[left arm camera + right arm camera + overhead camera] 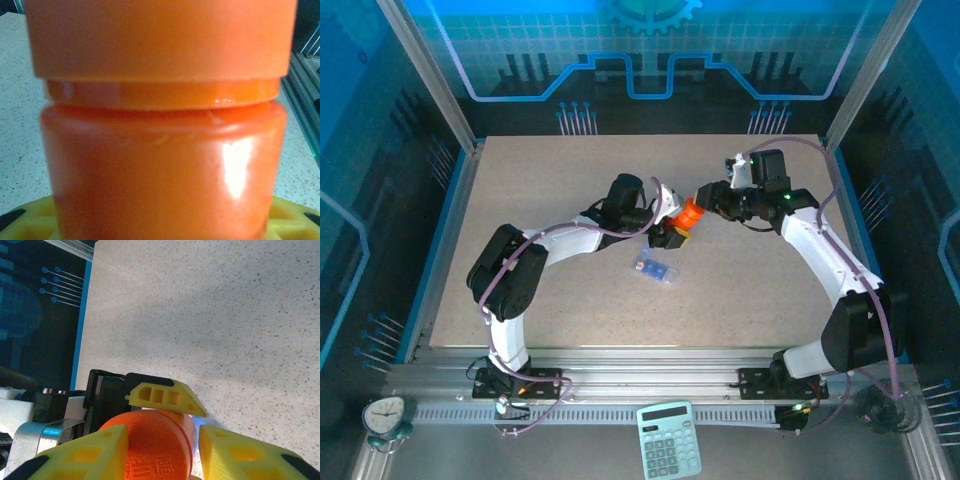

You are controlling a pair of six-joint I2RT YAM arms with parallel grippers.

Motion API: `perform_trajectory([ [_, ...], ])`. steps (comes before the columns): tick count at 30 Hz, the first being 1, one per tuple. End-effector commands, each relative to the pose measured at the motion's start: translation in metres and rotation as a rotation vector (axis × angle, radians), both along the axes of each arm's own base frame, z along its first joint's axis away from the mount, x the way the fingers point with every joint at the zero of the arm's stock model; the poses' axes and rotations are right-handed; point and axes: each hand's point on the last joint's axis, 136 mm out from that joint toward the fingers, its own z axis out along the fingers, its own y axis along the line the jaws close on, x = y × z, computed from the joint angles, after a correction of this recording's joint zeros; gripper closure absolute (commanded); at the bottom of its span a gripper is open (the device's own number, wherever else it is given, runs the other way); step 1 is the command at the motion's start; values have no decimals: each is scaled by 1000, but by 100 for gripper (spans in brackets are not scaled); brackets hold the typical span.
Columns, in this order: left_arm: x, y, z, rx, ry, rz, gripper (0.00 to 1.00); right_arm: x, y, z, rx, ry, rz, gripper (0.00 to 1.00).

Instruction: Sort the pills into containers

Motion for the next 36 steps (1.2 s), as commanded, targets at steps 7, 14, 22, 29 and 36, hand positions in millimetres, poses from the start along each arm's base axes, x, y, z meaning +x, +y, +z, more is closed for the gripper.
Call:
perform_trajectory([
  [7,-8,-11,77,-156,-181,-81,90,-2,-18,16,-31,14,-31,52],
  [14,-11,-8,78,-153,-101,-147,91,-1,-56,58,-21,-86,-73,40],
  [22,-21,-2,76,-110,28,-247,90,-10,-51,84,-56,-200,100,14],
  [29,-26,-1,74,-76,67,-282,90,-21,-27,93,-63,-219,237,9],
  [36,-27,-2,75,-77,74,-291,89,-27,-5,83,-80,-199,315,8],
])
